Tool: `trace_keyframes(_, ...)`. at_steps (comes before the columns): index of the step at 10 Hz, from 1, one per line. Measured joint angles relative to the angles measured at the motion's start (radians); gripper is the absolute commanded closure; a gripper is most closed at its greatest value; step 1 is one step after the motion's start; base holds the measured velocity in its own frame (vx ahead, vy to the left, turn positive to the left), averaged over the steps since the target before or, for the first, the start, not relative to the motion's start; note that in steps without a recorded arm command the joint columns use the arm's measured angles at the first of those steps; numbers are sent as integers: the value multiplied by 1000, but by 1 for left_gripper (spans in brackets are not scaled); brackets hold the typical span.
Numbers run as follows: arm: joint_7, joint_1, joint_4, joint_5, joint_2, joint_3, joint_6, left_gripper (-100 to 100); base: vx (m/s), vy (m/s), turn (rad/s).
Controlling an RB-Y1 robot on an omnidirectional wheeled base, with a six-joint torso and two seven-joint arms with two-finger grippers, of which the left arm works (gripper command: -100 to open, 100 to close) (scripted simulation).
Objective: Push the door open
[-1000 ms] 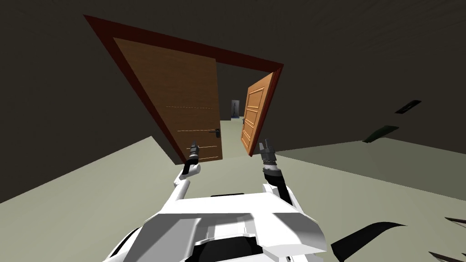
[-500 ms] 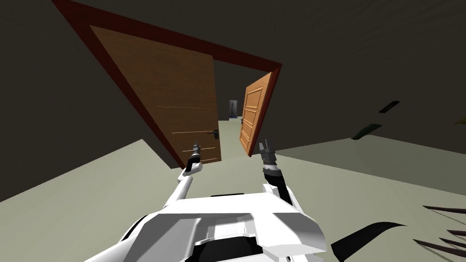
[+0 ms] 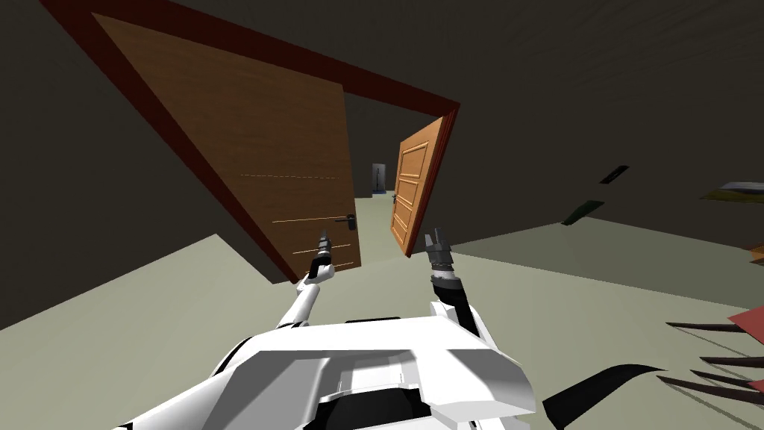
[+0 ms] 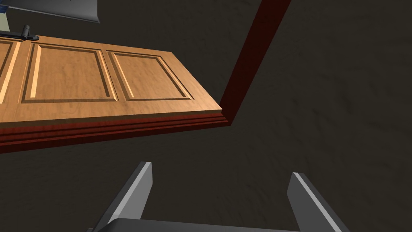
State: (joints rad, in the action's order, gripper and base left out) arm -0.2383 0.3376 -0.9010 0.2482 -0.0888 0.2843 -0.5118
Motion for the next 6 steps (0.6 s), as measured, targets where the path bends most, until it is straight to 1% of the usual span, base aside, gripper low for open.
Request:
trace_keyframes(3, -11, 44, 80, 8, -3, 10, -11, -100, 68, 31, -79)
trace_keyframes(4, -20, 61, 105, 12, 2, 16, -14, -100, 87, 44, -74)
trace_keyframes(6, -29, 88, 149, 17, 1, 22, -18, -100, 49, 22, -36)
